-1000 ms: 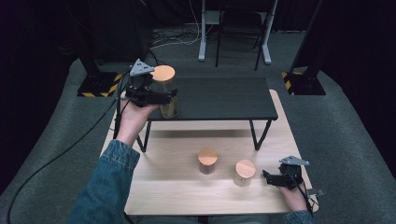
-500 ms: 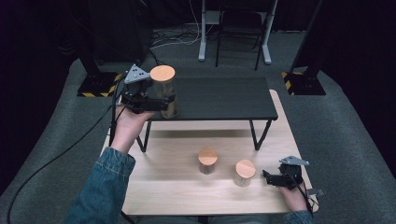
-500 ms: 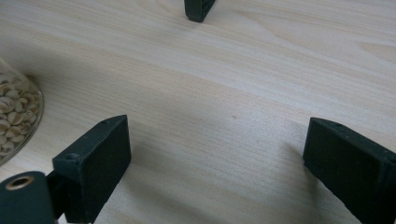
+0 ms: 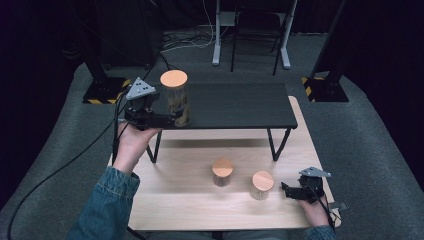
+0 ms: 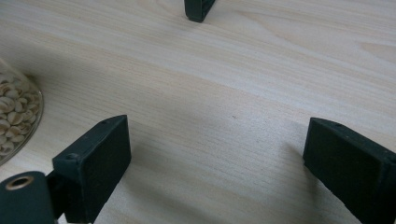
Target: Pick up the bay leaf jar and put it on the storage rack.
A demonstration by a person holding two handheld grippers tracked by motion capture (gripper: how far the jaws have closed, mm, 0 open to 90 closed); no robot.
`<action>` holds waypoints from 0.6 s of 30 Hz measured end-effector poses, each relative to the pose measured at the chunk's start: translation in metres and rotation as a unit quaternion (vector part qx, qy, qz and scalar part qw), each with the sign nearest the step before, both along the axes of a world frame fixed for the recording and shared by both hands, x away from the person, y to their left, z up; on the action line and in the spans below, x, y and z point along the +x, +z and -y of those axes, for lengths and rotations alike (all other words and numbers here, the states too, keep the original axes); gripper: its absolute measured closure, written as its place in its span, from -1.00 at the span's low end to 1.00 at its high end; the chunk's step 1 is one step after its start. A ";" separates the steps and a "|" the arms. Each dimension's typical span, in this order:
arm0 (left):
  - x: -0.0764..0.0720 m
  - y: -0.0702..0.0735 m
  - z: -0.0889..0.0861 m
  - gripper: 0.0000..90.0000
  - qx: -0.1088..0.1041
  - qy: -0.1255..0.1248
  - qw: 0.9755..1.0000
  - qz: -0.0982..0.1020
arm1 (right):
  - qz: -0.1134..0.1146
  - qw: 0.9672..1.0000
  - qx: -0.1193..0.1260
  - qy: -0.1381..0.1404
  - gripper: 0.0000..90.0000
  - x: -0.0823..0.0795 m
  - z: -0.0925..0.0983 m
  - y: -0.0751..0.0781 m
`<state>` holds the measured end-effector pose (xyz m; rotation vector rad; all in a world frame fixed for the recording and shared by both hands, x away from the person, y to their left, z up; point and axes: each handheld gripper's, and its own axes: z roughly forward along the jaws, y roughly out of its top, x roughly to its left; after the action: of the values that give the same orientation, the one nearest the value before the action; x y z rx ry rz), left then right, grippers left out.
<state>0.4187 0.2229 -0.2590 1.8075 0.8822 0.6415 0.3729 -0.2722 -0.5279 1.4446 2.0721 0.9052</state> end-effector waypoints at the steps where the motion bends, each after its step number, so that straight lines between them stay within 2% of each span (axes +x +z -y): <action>1: -0.002 -0.002 -0.001 -0.83 -0.002 0.000 1.000 0.001 | 0.000 1.000 0.000 0.000 -0.85 0.000 0.000 0.000; 18: -0.020 -0.020 -0.021 -0.85 -0.013 -0.002 1.000 -0.006 | 0.000 1.000 0.000 -0.001 -0.85 0.000 0.000 0.000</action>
<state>0.3985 0.2434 -0.2788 1.7912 0.8914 0.6142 0.3729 -0.2720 -0.5279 1.4456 2.0710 0.9047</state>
